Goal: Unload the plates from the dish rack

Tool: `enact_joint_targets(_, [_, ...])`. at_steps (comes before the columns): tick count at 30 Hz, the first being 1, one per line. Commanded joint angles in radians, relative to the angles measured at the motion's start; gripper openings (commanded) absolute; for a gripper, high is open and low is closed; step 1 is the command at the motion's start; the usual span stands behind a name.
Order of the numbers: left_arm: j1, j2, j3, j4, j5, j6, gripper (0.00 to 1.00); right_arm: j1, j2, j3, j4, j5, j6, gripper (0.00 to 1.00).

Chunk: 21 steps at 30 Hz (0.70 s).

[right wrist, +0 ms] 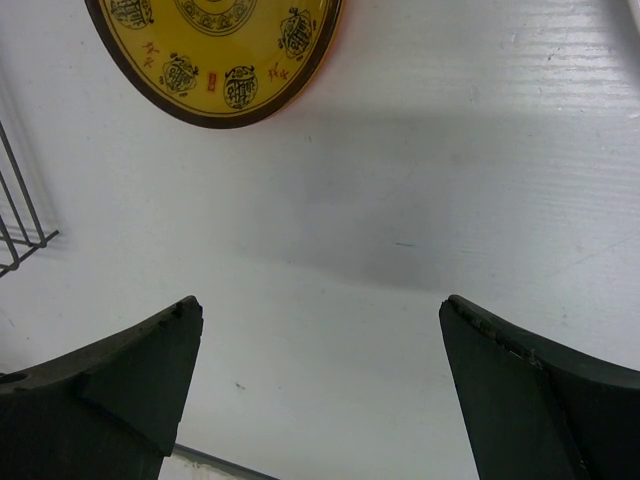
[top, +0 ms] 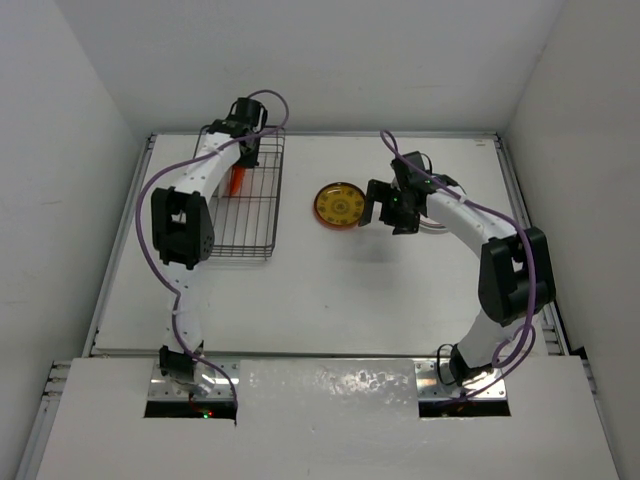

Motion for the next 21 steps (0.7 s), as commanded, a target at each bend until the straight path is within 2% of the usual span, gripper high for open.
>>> enact_joint_targets(1, [0.001, -0.111, 0.043, 0.052, -0.036, 0.048, 0.06, 0.006, 0.0, 0.025, 0.016, -0.014, 0.02, 0.99])
enact_joint_targets(6, [0.001, -0.195, 0.046, 0.072, 0.025, 0.094, 0.06, 0.006, -0.003, 0.067, -0.021, -0.021, 0.032, 0.99])
enact_joint_targets(10, [-0.002, -0.27, 0.061, 0.075, 0.185, 0.104, 0.07, 0.003, -0.001, 0.133, -0.07, -0.041, 0.063, 0.99])
enact_joint_targets(14, [-0.026, -0.335, 0.017, 0.098, 0.422, 0.11, 0.07, -0.033, -0.014, 0.235, -0.121, -0.093, 0.148, 0.99])
enact_joint_targets(18, [-0.155, -0.399, -0.07, 0.156, 0.342, 0.199, 0.07, -0.111, -0.046, 0.314, -0.098, -0.169, 0.276, 0.99])
enact_joint_targets(19, [-0.233, -0.408, -0.127, 0.173, 0.255, 0.225, 0.05, -0.143, -0.044, 0.34, -0.099, -0.181, 0.308, 0.99])
enact_joint_targets(21, [-0.305, -0.439, -0.193, 0.234, 0.196, 0.3, 0.02, -0.166, -0.026, 0.426, -0.102, -0.205, 0.334, 0.99])
